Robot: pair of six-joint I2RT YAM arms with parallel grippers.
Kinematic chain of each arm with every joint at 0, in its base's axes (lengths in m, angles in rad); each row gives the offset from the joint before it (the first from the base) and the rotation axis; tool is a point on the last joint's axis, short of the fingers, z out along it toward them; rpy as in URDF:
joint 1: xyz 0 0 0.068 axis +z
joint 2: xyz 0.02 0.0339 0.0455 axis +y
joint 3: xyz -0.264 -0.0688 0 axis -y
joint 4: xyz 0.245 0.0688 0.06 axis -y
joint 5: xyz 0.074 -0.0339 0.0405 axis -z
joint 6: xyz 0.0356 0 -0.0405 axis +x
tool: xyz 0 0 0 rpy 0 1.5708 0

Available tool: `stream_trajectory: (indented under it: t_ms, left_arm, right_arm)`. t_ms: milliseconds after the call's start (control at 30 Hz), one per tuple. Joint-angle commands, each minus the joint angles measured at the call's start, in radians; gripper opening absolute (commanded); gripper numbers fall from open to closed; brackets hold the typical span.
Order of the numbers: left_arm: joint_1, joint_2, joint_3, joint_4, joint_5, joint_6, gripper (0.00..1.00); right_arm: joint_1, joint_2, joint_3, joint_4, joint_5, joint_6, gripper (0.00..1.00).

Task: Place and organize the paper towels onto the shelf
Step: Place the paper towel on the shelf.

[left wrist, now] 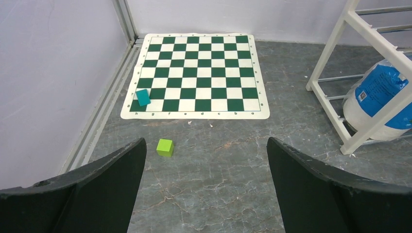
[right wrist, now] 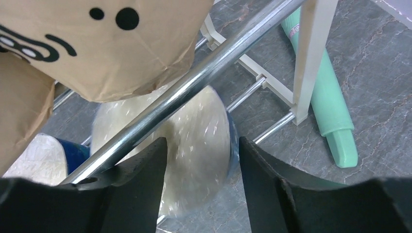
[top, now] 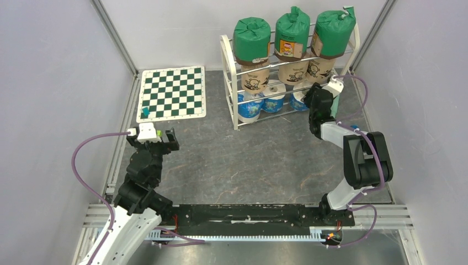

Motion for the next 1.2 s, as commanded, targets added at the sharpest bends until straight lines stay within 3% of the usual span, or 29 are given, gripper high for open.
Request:
stream_trajectory:
  t_ms: [0,167,667,733,967,1167]
  left_arm:
    - [0.006,0.004,-0.004,0.015,0.014,-0.046,1.0]
    - [0.007,0.003,-0.004,0.014,0.017,-0.048,1.0]
    - [0.01,0.004,-0.004,0.014,0.026,-0.052,1.0]
    - [0.01,0.004,-0.004,0.014,0.027,-0.052,1.0]
    - [0.011,-0.004,-0.006,0.014,0.032,-0.054,1.0]
    - [0.013,0.005,-0.004,0.015,0.038,-0.055,1.0]
  right_arm:
    - [-0.005,-0.054,-0.008,0.099,0.003,-0.003,0.62]
    - [-0.011,-0.066,-0.017,0.081,-0.005,-0.026,0.72]
    - [-0.024,-0.264,-0.147,-0.002,-0.048,-0.098,0.83]
    - [-0.04,-0.282,-0.166,-0.033,-0.056,-0.086,0.8]
    - [-0.135,-0.263,-0.249,-0.056,-0.16,0.002,0.55]
    - [-0.145,-0.155,-0.214,-0.015,-0.224,0.003,0.53]
